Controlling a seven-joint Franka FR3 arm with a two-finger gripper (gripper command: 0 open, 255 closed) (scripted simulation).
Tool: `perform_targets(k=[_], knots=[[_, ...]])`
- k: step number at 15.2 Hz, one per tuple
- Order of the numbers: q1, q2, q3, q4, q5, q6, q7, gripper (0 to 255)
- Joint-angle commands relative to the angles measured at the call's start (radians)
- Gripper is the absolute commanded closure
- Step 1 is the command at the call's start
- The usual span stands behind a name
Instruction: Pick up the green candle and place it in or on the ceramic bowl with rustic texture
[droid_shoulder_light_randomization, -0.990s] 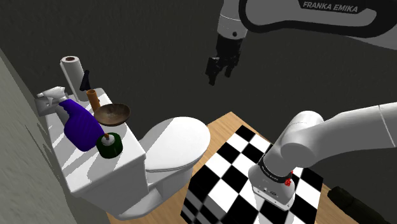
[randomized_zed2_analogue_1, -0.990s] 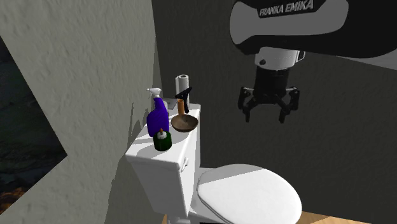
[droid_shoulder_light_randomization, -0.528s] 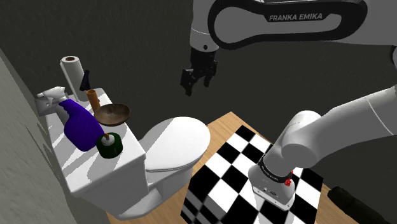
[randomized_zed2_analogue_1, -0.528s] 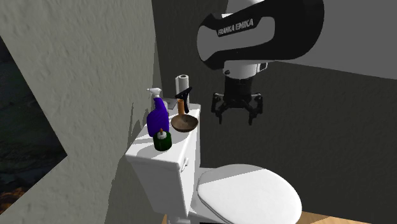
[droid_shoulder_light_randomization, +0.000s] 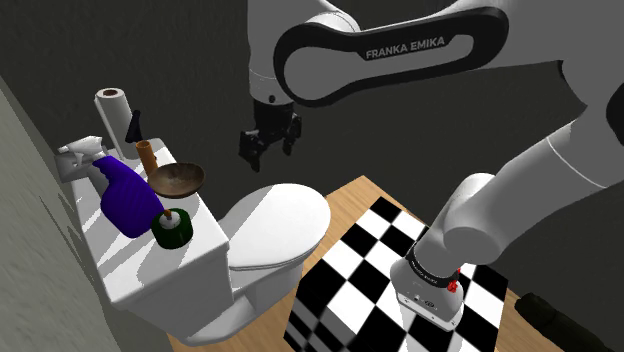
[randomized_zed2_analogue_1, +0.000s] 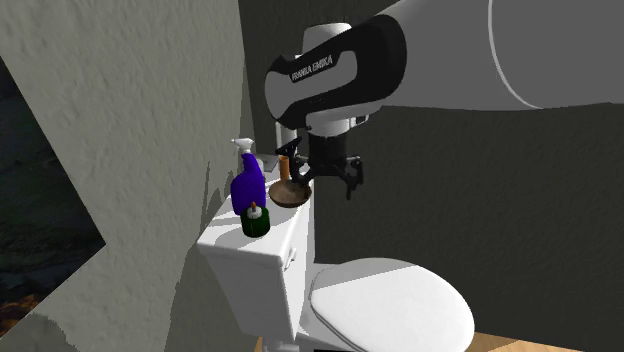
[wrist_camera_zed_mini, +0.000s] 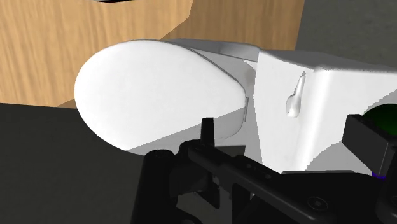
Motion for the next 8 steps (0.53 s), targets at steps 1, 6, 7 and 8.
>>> perform_targets(k=[1, 6, 7, 8], knots=[[0.003, 0.086, 0.031, 0.059, -0.024, 0.027, 0.045, 0], [0.031, 0.269, 0.087, 0.183, -0.099, 0.074, 0.157, 0], [0.04, 0.308, 0.095, 0.212, -0.117, 0.08, 0.179, 0], [0.05, 0.346, 0.102, 0.242, -0.137, 0.084, 0.202, 0]])
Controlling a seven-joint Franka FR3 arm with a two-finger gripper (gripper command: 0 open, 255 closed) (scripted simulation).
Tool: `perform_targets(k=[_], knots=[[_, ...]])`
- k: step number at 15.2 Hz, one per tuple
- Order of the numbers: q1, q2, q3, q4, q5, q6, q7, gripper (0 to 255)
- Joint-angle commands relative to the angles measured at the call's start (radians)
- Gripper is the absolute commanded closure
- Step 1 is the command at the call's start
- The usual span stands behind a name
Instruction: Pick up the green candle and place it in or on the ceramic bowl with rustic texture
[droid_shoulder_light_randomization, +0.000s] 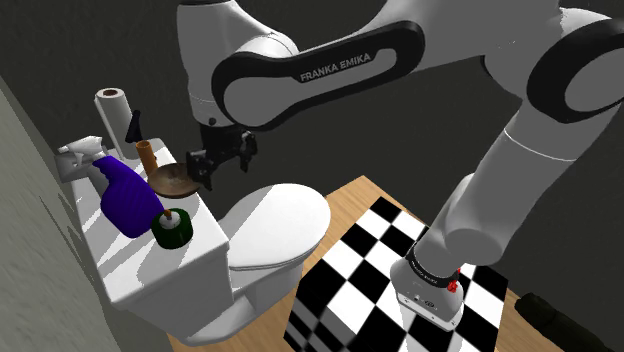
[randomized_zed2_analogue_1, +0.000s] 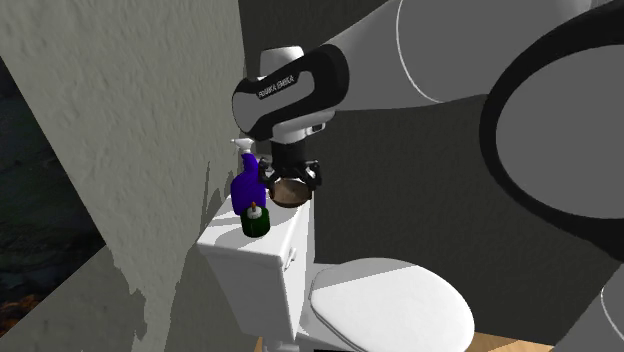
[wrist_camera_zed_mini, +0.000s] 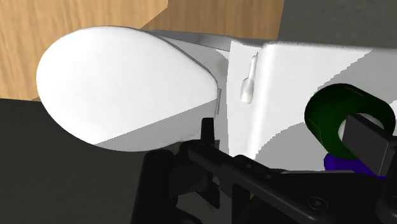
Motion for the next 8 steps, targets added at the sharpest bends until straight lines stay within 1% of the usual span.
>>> perform_targets(k=[1, 4, 8], knots=[[0.021, 0.077, 0.014, 0.055, -0.039, 0.013, 0.047, 0], [0.064, 0.195, 0.021, 0.159, -0.099, 0.015, 0.109, 0], [0.137, 0.356, 0.015, 0.321, -0.174, -0.002, 0.175, 0]])
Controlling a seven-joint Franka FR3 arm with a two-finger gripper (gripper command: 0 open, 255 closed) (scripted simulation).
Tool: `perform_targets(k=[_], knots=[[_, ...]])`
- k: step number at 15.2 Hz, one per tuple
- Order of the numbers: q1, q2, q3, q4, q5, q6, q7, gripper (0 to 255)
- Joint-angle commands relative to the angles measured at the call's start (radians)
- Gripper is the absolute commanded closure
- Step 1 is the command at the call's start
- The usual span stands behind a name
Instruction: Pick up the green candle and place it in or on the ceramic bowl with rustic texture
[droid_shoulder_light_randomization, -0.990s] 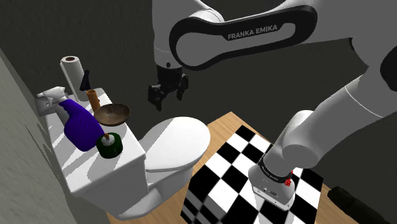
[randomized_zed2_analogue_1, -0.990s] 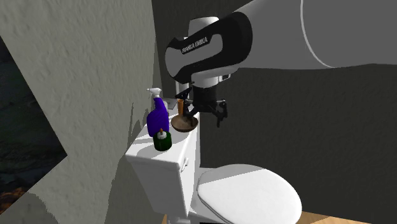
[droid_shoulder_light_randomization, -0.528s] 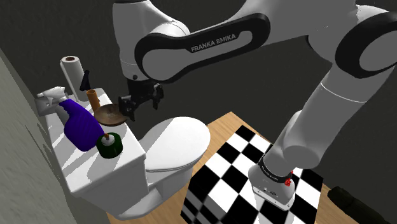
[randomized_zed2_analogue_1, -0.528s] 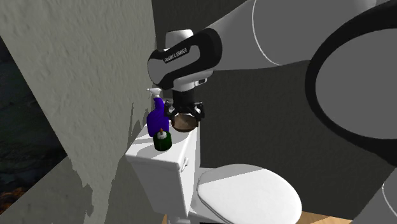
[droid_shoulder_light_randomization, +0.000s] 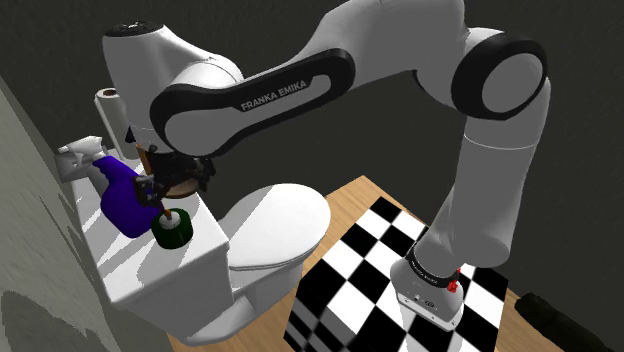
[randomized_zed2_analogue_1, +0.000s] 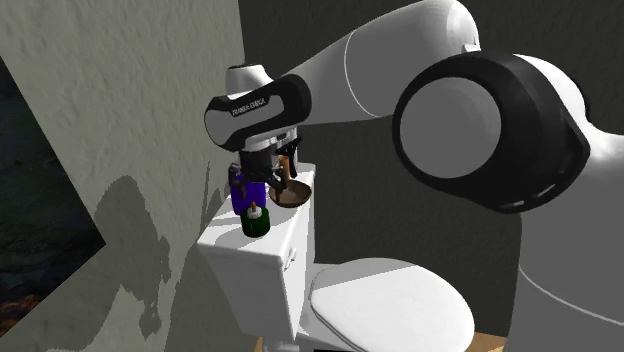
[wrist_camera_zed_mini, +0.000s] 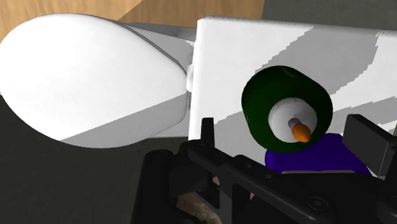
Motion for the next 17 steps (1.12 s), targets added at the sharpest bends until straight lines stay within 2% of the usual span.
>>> perform_targets(k=[1, 2, 10, 17], knots=[[0.041, 0.091, -0.007, 0.095, -0.04, -0.012, 0.031, 0], [0.059, 0.125, -0.011, 0.135, -0.053, -0.019, 0.04, 0], [0.064, 0.162, -0.025, 0.087, -0.074, 0.063, 0.054, 0], [0.064, 0.162, -0.025, 0.087, -0.074, 0.063, 0.054, 0]])
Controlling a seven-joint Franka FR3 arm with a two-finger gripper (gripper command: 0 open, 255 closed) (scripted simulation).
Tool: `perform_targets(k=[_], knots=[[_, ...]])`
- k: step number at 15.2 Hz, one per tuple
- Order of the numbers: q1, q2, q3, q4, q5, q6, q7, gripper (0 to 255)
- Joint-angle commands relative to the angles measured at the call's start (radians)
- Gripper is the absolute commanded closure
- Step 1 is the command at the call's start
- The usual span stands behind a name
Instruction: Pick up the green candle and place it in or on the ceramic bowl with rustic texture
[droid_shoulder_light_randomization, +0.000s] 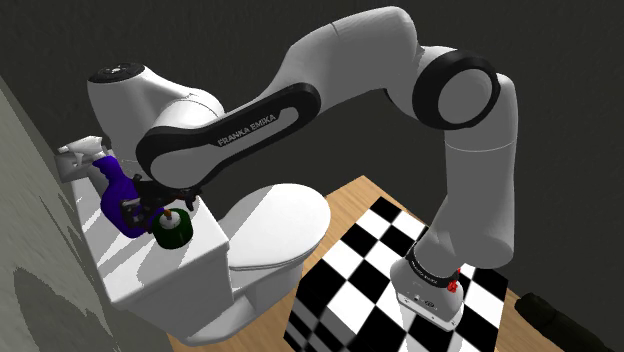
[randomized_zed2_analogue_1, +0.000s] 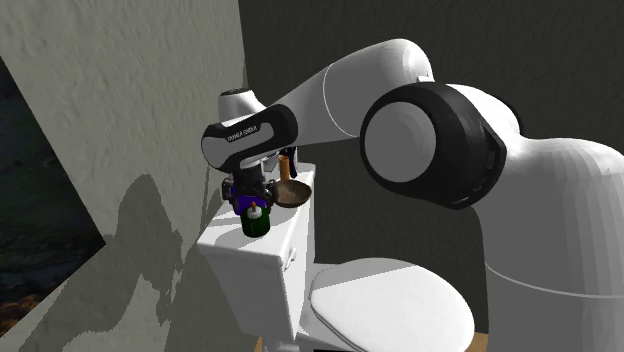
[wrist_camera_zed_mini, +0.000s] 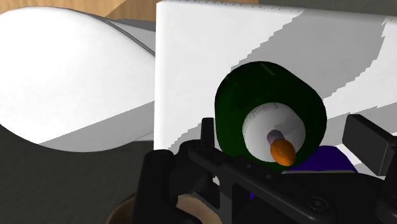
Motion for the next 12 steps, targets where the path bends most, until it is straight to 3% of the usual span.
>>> perform_targets(k=[1, 12], knots=[[0.0, 0.0, 0.0, 0.0, 0.0, 0.0, 0.0, 255], [-0.001, -0.011, 0.004, 0.012, 0.006, -0.021, -0.004, 255]])
